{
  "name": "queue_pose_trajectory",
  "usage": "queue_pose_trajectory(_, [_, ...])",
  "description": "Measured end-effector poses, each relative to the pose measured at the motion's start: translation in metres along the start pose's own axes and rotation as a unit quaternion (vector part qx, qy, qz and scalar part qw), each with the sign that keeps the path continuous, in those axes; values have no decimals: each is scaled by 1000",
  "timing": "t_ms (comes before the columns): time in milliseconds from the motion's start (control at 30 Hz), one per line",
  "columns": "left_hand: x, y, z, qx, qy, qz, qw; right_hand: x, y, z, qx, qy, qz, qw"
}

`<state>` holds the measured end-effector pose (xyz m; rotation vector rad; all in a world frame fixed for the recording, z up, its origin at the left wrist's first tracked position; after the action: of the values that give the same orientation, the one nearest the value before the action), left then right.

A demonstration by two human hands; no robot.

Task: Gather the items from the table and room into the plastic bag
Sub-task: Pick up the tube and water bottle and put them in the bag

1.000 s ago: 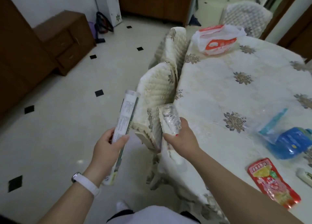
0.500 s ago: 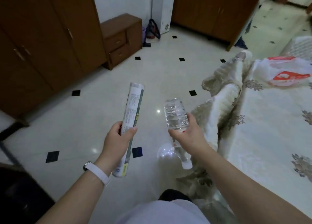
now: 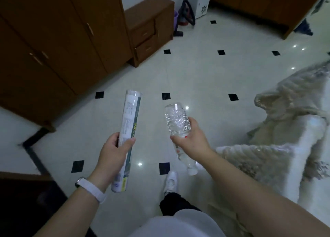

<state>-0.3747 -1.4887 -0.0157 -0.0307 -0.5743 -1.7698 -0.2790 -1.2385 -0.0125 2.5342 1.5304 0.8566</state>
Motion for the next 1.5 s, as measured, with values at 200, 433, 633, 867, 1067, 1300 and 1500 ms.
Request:
queue_pose_trajectory(200, [-15, -85, 79, -40, -8, -6, 999, 32, -86, -48, 6, -9, 20, 1000])
queue_pose_trajectory(433, [-27, -171, 117, -46, -2, -38, 998, 53, -171, -81, -10, 7, 60, 998])
queue_pose_trajectory(633, [-39, -290, 137, -43, 10, -62, 997, 37, -258, -100, -42, 19, 86, 995])
queue_pose_trajectory(867, [-60, -434, 197, -50, 9, -120, 992, 40, -361, -164, -56, 36, 146, 987])
queue_pose_trajectory(1067, [-118, -511, 260, -73, -6, -195, 978, 77, -412, -176, -88, 26, 220, 971])
queue_pose_trajectory(1300, [-210, -564, 301, -68, -17, -258, 963, 128, -463, -142, -144, 11, 268, 953])
queue_pose_trajectory(1500, [-302, -596, 365, -89, -48, -281, 954, 196, -544, -108, -160, -57, 276, 946])
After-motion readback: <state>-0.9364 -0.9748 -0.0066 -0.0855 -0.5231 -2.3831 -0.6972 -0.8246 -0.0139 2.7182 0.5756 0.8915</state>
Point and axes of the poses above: each hand's wrist, its own y-axis away from the middle knuckle, its own x-axis out of the back of the hand, z = x × y, the point moved 7 cm from there along -y, towards the middle knuckle, and after that the axes turned 1 degree about y, right-handed, at the moved point
